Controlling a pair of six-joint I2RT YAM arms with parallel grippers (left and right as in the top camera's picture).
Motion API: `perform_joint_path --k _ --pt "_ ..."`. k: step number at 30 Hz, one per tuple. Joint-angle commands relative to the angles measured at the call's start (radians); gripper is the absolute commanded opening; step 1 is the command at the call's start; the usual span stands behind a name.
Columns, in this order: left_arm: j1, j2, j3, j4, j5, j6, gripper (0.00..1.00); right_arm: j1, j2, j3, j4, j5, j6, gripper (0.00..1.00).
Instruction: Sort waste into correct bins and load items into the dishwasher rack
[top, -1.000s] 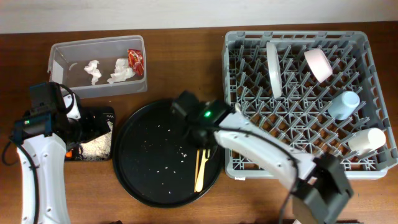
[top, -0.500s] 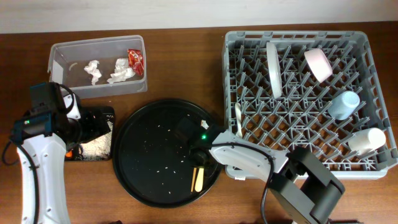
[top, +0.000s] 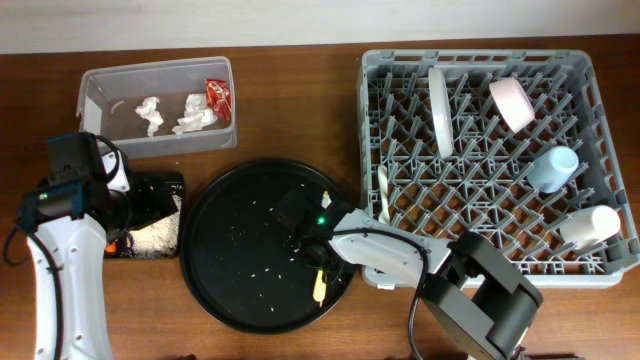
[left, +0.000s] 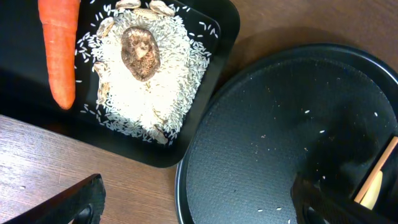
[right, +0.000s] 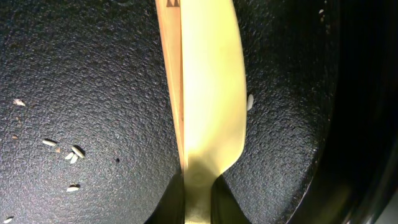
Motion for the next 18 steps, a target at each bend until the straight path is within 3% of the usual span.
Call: perform_joint_path --k 1,8,13,16,18 --pt "0.003 -0.009 0.01 0.002 0.011 -0.001 0.95 0.008 -0.032 -0.031 -0.025 0.029 -0.015 0.04" --pt "0.003 -0.009 0.01 0.002 0.011 -0.001 0.95 0.008 -0.187 0.03 -0.114 0.115 -0.196 0.05" --pt "0.003 -0.009 0.01 0.003 0.011 -0.001 0.95 -0.005 -0.204 0.301 -0.346 0.286 -0.274 0.05" --pt "0.003 -0.009 0.01 0.003 0.011 -0.001 0.95 -0.129 -0.204 0.455 -0.439 0.328 -0.336 0.04" --pt "0.003 -0.009 0.01 0.003 0.011 -0.001 0.95 -0.233 -0.203 0.451 -0.451 0.322 -0.378 0.05"
